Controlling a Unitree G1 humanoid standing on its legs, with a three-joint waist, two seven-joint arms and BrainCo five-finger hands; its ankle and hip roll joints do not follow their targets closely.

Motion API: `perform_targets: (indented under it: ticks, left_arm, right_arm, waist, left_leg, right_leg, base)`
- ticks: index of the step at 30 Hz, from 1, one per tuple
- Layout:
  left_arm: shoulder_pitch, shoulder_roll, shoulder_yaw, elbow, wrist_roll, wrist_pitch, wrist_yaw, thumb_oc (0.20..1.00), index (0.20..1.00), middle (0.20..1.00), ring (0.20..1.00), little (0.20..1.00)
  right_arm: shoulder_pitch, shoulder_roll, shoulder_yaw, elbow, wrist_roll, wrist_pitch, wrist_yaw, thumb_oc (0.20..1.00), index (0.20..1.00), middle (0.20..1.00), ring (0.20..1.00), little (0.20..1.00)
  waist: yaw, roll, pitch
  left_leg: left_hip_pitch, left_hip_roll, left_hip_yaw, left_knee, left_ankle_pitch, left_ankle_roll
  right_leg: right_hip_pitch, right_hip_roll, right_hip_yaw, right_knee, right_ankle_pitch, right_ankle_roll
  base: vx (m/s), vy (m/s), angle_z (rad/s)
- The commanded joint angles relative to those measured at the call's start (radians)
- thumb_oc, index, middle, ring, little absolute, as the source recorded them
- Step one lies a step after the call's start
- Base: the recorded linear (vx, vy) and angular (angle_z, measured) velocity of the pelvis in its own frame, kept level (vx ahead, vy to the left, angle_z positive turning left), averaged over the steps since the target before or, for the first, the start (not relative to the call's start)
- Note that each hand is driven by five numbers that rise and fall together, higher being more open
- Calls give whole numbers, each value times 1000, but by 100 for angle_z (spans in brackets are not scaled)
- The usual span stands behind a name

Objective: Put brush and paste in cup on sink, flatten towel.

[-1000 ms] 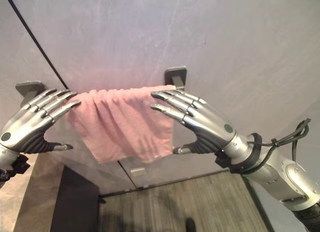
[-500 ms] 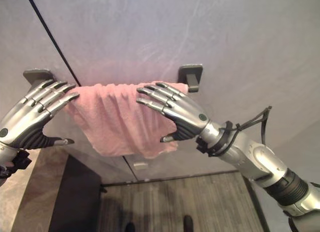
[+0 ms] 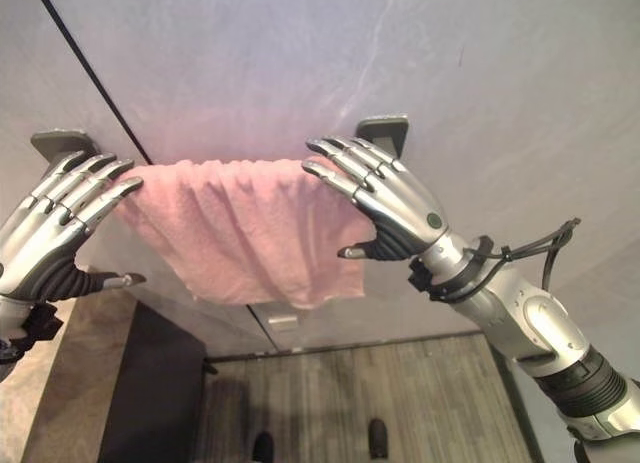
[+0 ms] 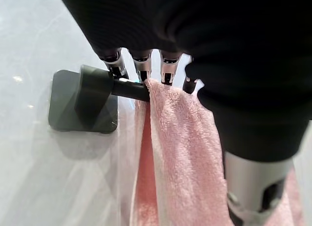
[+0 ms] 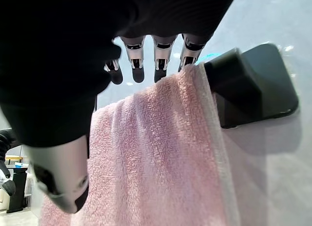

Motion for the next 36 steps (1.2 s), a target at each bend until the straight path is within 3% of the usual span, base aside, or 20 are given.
perform_targets:
  ticks: [1,8,16,36]
  left_arm:
    - [89,17,-44,159,22,103,-56,1000,1000,1000,1000,1000]
    - [65,17,-33,178,21,136,-86,1000,1000,1000,1000,1000]
    - [45,25,-5,196,6,158,-108,1000,1000,1000,1000,1000]
    - [108,-7,93,268,38,189,-131,1000,1000,1000,1000,1000]
  right_arm:
    - [-41,-26,-43,-1,-10,19,-17,1000,1000,1000,1000,1000]
    - [-164,-96,67,110,-45,78,86,1000,1000,1000,1000,1000]
    - [-323,-106,152,162,13,118,179,1000,1000,1000,1000,1000]
    - [-118,-181,25,148,73,99,270,1000,1000,1000,1000,1000]
  waist:
    - [21,-61,30]
    - [29,-71,40]
    - [35,-80,42]
    - [32,-65,25]
  left_leg:
    - [17,-36,-17,2,-34,62]
    - [-6,-35,-25,2,-25,58]
    - [-47,-36,-43,2,-12,56]
    - [-7,-28,-37,2,-23,49]
  right_leg:
    - [11,-61,-28,3,-6,49]
    - [-5,-59,-36,3,-1,45]
    - [-27,-62,-46,3,5,41]
    - [15,-60,-61,3,-17,34]
  base:
    - [0,0,0]
    - [0,0,0]
    - [-2,-1,4]
    - [4,-3,1]
